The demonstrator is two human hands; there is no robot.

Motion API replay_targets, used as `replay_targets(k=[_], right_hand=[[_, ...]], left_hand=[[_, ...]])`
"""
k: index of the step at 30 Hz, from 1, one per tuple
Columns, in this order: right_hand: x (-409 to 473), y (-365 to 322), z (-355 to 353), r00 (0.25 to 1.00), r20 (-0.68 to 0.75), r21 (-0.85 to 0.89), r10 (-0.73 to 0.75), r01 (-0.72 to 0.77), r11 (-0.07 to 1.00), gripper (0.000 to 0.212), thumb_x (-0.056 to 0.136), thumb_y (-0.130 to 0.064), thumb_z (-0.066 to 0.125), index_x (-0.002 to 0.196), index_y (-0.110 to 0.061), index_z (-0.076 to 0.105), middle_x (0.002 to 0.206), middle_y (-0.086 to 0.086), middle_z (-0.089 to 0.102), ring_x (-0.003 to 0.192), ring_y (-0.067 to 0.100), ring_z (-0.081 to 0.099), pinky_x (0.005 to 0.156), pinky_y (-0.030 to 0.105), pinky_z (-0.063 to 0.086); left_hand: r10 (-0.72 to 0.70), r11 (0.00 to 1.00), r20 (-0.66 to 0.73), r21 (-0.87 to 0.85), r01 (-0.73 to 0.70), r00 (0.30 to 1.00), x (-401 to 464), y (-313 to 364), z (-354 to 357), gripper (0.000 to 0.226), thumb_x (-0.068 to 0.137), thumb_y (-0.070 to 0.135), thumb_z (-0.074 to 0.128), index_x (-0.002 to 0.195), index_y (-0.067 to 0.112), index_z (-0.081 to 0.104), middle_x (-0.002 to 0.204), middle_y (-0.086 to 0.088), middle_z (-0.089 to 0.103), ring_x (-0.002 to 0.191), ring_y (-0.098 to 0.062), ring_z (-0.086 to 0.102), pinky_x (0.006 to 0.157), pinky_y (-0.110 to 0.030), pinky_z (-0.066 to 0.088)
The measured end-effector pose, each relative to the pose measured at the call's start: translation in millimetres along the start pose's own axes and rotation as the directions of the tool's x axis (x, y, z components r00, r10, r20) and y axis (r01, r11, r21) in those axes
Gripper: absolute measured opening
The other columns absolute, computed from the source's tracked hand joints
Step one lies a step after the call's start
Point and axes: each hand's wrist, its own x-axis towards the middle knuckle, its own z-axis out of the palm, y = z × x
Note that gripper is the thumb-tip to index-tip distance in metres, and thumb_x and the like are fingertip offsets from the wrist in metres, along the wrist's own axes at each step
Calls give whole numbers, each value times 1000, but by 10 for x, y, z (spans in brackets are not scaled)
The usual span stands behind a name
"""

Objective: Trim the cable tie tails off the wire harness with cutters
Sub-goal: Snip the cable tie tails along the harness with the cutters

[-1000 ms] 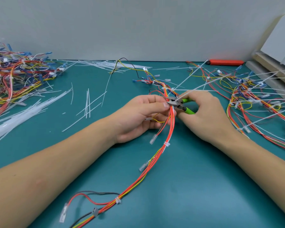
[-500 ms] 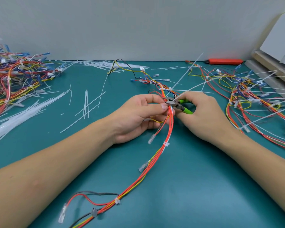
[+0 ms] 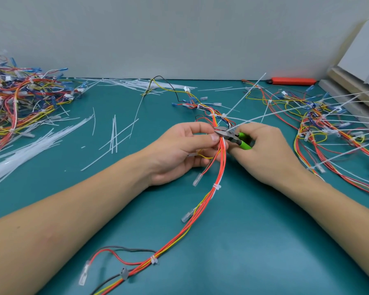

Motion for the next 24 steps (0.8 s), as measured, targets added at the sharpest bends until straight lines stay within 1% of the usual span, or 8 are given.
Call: replay_targets(k=[1,4,7,11,13,15,21,24], right_hand=[[-1,-17,-8,1000,-9,3,-15,15,1000,5,85,-25,75,86,-21,72,77,-4,67,80,19,60,76,39,52],[4,-21,-15,999,-29,-14,-39,39,999,16,85,-23,77,100,-27,73,97,-14,71,103,18,62,90,35,49],[-10,-6,-6,999,-35,-21,-30,30,999,24,85,-24,77,107,-31,71,101,-22,65,111,17,58,91,30,42],[0,-1,-7,998,-48,-32,-33,31,999,16,84,-24,76,99,-28,72,96,-15,69,101,17,60,88,33,46],[9,2,-1,999,-38,-35,-5,4,999,8,85,-27,76,82,-25,69,74,-11,65,77,15,58,73,36,48],[3,8,11,999,-21,-46,32,-33,998,26,86,-35,73,67,-23,59,57,-5,51,60,17,45,58,35,40],[-9,8,15,999,-1,-71,46,-46,996,28,87,-37,69,67,-20,59,54,-3,47,57,19,42,56,35,37],[-16,-1,18,998,-32,-31,47,-48,998,18,85,-32,73,75,-21,64,63,-6,58,67,18,53,64,37,46]], left_hand=[[-1,1000,-2,1,1,1000,1,-2,-2,6,97,9,60,102,10,58,90,-6,74,68,-14,69,62,-23,48],[-6,1000,-7,1,6,1000,6,0,4,12,98,9,60,110,8,56,90,-7,74,69,-14,69,63,-23,48],[-11,1000,-11,8,11,1000,4,4,10,14,98,9,59,111,7,54,90,-6,74,68,-13,68,62,-22,48],[-9,1000,-9,18,9,1000,1,3,13,5,98,9,58,103,9,57,87,-3,73,66,-11,67,60,-21,48],[-7,1000,-9,26,7,1000,0,5,14,4,98,10,58,102,9,58,86,-2,73,66,-10,66,60,-21,48],[-6,1000,-7,29,6,1000,1,5,15,7,98,11,58,104,7,58,87,-2,71,66,-10,66,60,-21,48],[-13,1000,-9,26,13,1000,-3,7,16,2,99,11,59,99,10,60,89,-4,71,67,-11,66,61,-21,50],[-15,1000,-1,24,15,1000,-5,8,19,1,99,11,58,99,11,59,88,-3,73,67,-11,67,61,-21,51]])
